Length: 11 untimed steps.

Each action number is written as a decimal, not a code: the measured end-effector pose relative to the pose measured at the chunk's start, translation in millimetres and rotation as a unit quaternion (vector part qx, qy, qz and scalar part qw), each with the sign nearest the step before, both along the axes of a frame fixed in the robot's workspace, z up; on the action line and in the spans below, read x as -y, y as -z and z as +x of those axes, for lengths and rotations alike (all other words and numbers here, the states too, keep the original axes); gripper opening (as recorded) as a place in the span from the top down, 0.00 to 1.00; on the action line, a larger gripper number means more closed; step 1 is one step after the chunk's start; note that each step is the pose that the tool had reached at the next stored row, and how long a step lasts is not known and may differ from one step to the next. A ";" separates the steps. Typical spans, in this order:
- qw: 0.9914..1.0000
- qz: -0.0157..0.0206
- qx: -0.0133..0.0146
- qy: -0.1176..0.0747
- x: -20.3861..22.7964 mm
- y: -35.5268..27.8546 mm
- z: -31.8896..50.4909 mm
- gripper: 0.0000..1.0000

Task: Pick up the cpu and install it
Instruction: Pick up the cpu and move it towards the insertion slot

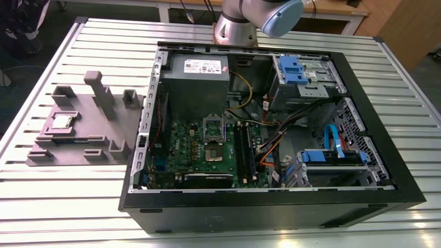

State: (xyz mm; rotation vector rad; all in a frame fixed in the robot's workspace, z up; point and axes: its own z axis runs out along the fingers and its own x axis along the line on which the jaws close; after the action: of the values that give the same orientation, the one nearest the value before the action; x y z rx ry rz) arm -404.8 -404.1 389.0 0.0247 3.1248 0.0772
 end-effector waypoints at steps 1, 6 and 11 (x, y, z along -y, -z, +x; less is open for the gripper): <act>1.000 0.000 -0.001 -0.001 0.0 0.6 -0.5 0.89; 1.000 0.000 -0.010 -0.002 0.0 3.8 -2.4 0.89; 1.000 0.000 -0.014 -0.002 0.0 5.5 -2.9 0.89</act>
State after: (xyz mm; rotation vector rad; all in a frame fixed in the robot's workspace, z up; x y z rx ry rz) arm -407.7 -404.1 383.5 0.0188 3.1524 0.0774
